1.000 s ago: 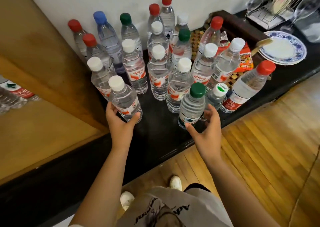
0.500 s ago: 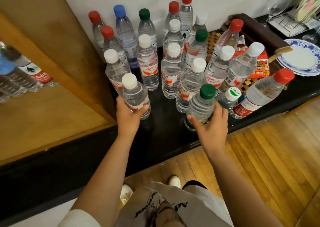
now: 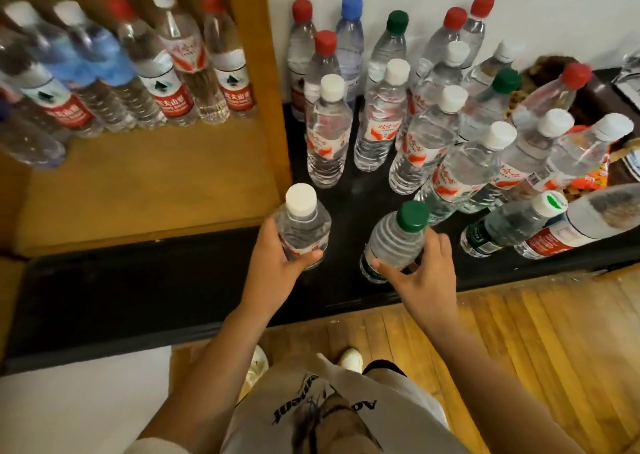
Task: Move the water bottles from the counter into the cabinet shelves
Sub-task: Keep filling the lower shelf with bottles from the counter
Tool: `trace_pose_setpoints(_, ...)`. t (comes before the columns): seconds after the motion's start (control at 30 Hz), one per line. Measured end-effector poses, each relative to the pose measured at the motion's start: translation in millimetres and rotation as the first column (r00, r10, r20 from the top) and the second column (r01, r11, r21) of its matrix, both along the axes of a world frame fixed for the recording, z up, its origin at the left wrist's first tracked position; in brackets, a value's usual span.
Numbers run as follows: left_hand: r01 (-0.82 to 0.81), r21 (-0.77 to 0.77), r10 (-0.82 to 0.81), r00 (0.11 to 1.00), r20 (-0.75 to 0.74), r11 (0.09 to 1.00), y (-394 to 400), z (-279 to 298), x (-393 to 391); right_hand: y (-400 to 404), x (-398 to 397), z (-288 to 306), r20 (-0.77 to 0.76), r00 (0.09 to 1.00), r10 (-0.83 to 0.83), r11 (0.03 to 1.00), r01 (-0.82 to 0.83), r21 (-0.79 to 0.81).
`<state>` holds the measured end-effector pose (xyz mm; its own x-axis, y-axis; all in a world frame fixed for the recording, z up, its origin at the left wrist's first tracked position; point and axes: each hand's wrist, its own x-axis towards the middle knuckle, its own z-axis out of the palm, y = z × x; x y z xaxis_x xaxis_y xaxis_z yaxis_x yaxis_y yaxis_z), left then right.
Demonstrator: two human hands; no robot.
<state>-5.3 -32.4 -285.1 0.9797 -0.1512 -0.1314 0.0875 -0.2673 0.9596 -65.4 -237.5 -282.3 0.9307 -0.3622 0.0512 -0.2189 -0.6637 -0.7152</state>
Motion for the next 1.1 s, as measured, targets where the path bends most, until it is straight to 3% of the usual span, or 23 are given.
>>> trace_pose_setpoints(0.3,-0.218,-0.078,0.219,0.976,-0.005,0.973,114,1,-12,125,25,3,0.027,0.956,0.292,0.949,-0.293,0.118)
trace_pose_setpoints(0.5,-0.355,-0.081,0.359,0.932,0.048,0.931,187,0,-7,188,56,0,0.047,0.916,0.399,0.909,-0.401,0.113)
trace_pose_setpoints(0.77,-0.42,-0.094,0.431,0.878,0.208,0.902,262,24,42,247,107,17,0.128,0.885,0.449,0.885,-0.459,0.073)
trace_pose_setpoints(1.1,-0.617,0.019,0.6,0.772,0.208,0.787,285,17,107,303,181,22,0.183,0.896,0.404,0.897,-0.427,0.111)
